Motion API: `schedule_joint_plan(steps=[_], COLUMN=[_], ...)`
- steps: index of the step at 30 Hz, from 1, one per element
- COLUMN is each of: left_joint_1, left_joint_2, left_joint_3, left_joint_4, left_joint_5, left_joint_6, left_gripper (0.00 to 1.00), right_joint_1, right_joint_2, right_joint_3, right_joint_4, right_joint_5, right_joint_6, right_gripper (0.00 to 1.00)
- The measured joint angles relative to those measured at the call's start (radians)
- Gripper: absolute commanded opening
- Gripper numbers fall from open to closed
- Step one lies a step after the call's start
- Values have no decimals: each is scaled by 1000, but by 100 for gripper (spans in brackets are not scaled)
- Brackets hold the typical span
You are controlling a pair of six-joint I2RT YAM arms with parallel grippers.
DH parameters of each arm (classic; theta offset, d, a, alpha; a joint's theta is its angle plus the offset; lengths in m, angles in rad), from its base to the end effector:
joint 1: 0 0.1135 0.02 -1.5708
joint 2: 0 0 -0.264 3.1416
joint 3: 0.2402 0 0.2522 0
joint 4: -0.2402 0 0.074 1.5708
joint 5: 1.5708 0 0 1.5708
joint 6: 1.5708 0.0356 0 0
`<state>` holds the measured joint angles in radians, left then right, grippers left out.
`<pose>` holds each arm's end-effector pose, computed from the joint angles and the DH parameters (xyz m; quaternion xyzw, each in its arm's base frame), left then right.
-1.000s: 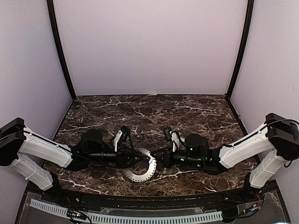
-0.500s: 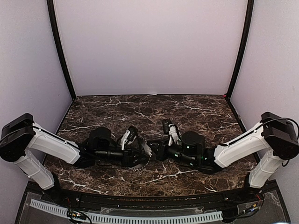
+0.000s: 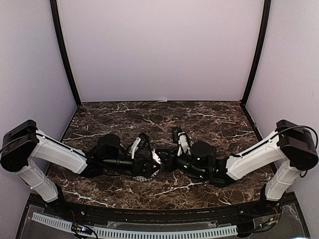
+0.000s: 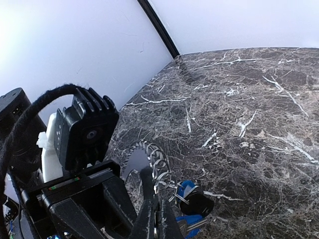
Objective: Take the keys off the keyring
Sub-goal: Pass from the right arm to the left
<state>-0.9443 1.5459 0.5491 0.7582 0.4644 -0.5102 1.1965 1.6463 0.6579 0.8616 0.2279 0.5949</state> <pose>0.1628 -0.2521 0.1793 0.3036 0.7166 -0.5349 0.3289 0.1291 0.3066 0.1914 -0.1491 0.7344 0.4592 0.4770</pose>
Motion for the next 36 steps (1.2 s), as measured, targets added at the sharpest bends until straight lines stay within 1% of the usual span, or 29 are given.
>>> schedule_joint_plan(steps=[3, 7, 8, 10, 11, 13, 16, 18, 21, 24, 25, 27, 30, 33, 36], left_joint_1=[6, 14, 14, 14, 12, 10, 11, 19, 47, 84, 90, 101, 106, 108, 116], left_joint_2=[1, 0, 0, -2, -4, -11, -32, -51, -90, -110, -111, -118, -142, -164, -176], left_joint_3=[2, 2, 2, 2, 2, 2, 2, 2, 3, 34, 47, 81, 135, 196, 245], left_joint_4=[-7, -9, -9, -14, -20, -36, -74, -91, -117, -171, -188, -248, -354, -476, -589], left_joint_5=[7, 21, 26, 37, 41, 50, 80, 118, 220, 364, 393, 454, 554, 643, 718], left_joint_6=[-10, -25, -27, -26, -26, -25, -19, -12, 3, 14, 18, 25, 35, 58, 85], left_gripper=[9, 2, 0, 0, 0, 0, 0, 0, 0, 0, 0, 0, 0, 0, 0], right_joint_1=[1, 2, 3, 7, 9, 11, 10, 10, 10, 10, 10, 10, 10, 22, 63], right_joint_2=[7, 7, 7, 7, 6, -3, -39, -77, -149, -219, -233, -266, -301, -309, -310], right_joint_3=[3, -1, -5, -15, -22, -45, -84, -98, -101, -129, -142, -189, -246, -250, -250], right_joint_4=[13, 30, 36, 52, 66, 98, 129, 137, 141, 168, 177, 219, 236, 220, 205], right_joint_5=[9, 18, 19, 24, 26, 38, 35, 19, -19, -60, -72, -98, -124, -126, -114], right_joint_6=[-11, -26, -27, -35, -40, -46, -88, -121, -171, -214, -226, -256, -284, -316, -359], right_gripper=[0, 0, 2, 21, 34, 52, 69, 75, 77, 76, 76, 75, 71, 70, 67])
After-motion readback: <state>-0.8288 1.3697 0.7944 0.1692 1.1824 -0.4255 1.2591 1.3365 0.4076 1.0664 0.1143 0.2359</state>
